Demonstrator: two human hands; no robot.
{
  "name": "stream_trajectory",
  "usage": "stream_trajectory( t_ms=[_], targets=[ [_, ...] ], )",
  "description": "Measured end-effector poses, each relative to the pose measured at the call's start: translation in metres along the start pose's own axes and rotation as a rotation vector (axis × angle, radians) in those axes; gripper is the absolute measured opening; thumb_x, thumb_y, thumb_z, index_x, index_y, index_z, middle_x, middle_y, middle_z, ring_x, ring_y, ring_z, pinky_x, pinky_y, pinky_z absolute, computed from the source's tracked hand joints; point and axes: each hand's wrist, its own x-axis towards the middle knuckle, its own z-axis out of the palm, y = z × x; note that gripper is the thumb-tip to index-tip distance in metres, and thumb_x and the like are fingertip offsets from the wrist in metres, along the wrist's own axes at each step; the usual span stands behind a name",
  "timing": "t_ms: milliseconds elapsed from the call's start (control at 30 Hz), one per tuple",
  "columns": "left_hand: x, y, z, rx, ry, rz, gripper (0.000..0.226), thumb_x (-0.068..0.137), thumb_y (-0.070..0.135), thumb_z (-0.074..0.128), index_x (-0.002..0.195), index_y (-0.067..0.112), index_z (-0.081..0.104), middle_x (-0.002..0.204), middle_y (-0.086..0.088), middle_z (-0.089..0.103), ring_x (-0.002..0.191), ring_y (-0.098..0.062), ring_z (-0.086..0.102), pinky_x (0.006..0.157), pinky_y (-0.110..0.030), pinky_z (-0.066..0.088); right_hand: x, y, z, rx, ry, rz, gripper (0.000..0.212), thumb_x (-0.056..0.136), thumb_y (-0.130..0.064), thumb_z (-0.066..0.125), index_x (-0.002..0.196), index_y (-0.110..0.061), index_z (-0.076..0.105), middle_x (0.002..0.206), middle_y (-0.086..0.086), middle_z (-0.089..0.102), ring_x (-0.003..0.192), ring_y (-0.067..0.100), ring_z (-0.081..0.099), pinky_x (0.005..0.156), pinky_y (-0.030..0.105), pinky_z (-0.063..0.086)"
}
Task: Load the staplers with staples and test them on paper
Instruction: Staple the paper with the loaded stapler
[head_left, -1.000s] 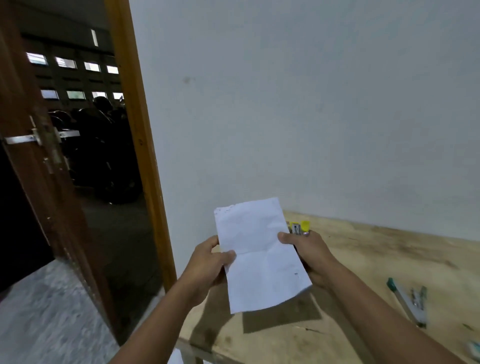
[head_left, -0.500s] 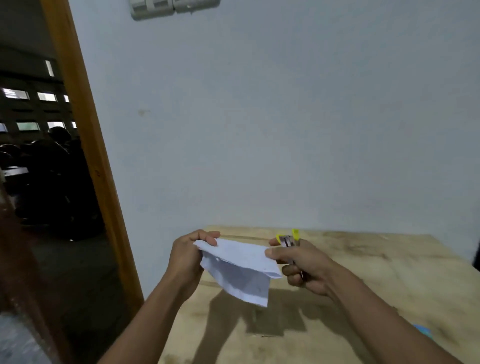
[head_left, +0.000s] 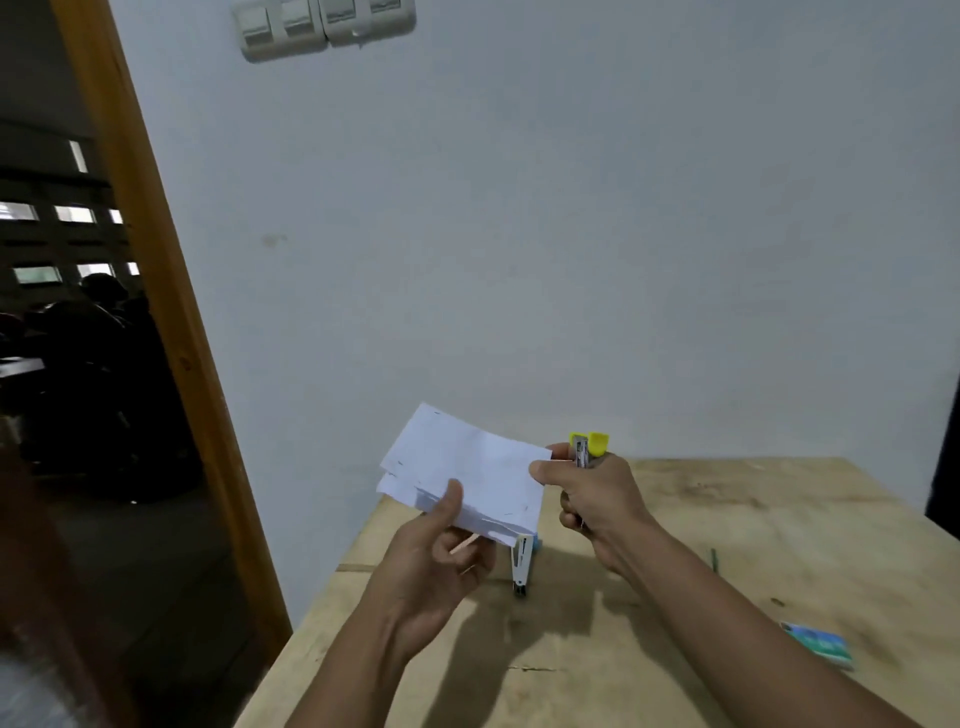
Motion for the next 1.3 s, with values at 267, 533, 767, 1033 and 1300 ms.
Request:
stream_trajectory(
  t_ms=[267,533,767,1033,1300],
  targets=[
    [0.007,0.007,0.003,0.250,0.158,0.107,0.022,0.098,0.012,0.053,0.115,0.006,0.065,0.103,-0.009,0.076,0.083,-0.022,0.071,0.074,-0.035,0.058,-0.013,-0.003,0.007,-0.083,-0.136,0.022,0.019,0.079,-0.010,0.079,0.077,-0.015,0.060,0.055,-0.004,0.060,0.041,0.012,0.027,0.042,0.023,0.031],
    [0.008,0.003,0.000,0.341,0.079,0.139,0.028,0.089,0.001,0.063,0.116,0.004,0.065,0.112,-0.010,0.074,0.107,-0.032,0.068,0.094,-0.044,0.054,-0.009,0.004,0.011,-0.164,-0.099,-0.063,0.038,0.074,-0.009,0.082,0.058,-0.017,0.047,0.052,-0.001,0.036,0.040,0.014,0.025,0.043,0.024,0.028],
    [0.010,0.010,-0.005,0.342,0.242,0.234,0.017,0.087,-0.002,0.064,0.104,0.000,0.067,0.103,-0.012,0.074,0.084,-0.024,0.069,0.079,-0.036,0.058,-0.020,-0.003,0.006,-0.175,-0.320,0.030,0.029,0.071,0.000,0.065,0.099,-0.007,0.067,0.077,0.006,0.056,0.058,0.016,0.045,0.051,0.029,0.041],
    [0.006,0.022,0.003,0.251,0.258,0.270,0.016,0.088,0.000,0.062,0.103,0.005,0.065,0.090,-0.002,0.069,0.074,-0.016,0.063,0.058,-0.023,0.053,-0.030,-0.008,-0.013,0.047,-0.598,0.363,0.032,0.090,-0.024,0.055,0.117,-0.008,0.058,0.074,0.003,0.055,0.048,0.010,0.036,0.044,0.022,0.029],
    [0.003,0.022,0.009,0.261,0.249,0.267,0.013,0.087,0.002,0.063,0.099,0.006,0.064,0.089,-0.003,0.066,0.070,-0.016,0.059,0.060,-0.025,0.051,-0.029,-0.006,-0.017,0.041,-0.574,0.317,0.029,0.088,-0.032,0.063,0.104,-0.007,0.061,0.071,0.005,0.051,0.052,0.015,0.044,0.045,0.025,0.034]
  ],
)
